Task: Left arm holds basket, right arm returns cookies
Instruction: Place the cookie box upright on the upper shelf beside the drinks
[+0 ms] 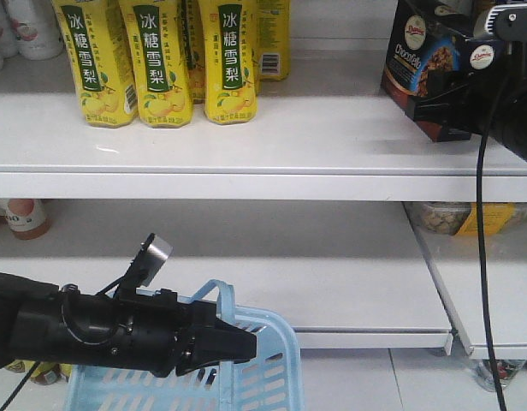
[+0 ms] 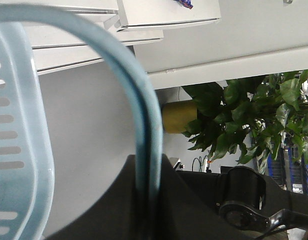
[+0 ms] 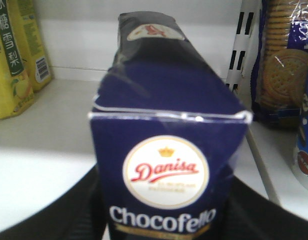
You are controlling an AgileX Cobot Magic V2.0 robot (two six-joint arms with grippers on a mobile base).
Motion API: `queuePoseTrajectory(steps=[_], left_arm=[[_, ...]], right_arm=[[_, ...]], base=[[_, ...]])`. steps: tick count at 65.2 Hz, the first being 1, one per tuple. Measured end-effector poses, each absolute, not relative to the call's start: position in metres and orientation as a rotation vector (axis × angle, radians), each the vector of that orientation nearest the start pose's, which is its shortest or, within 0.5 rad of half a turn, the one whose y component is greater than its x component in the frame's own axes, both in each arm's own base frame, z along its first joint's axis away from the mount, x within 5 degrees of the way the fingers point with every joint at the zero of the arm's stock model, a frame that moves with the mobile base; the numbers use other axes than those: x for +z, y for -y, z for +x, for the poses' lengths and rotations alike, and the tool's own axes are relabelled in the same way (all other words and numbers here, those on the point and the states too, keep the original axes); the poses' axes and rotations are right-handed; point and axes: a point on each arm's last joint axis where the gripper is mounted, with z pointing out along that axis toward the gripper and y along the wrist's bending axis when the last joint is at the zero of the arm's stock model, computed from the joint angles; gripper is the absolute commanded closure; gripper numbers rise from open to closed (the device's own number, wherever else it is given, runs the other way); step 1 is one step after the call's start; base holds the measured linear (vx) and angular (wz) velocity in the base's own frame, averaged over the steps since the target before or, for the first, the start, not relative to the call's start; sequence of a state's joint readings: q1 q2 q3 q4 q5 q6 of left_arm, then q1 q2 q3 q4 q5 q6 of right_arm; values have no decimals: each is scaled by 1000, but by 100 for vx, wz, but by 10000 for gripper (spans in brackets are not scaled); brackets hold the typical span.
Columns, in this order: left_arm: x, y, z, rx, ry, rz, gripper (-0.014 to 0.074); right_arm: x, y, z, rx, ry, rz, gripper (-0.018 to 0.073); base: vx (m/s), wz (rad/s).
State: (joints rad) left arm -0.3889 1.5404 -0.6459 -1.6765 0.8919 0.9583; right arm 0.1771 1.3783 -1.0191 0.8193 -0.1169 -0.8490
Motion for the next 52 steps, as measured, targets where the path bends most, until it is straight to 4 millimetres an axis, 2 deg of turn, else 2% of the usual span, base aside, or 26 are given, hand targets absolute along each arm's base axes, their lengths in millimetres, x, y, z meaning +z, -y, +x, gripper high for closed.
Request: queuePoseTrajectory(steps=[13,26,52], left_arm=[[204,165,218,-1577,-2451,68,603],[204,165,218,-1577,-2451,68,603],[204,165,218,-1577,-2451,68,603]], right_arm=[[346,-49,315,43,-1756,-115,46],[358,-48,306,59,-1725,-106,46],[366,-51,288,120,-1736,-153,46]], base=[[0,0],[0,0],[0,0]])
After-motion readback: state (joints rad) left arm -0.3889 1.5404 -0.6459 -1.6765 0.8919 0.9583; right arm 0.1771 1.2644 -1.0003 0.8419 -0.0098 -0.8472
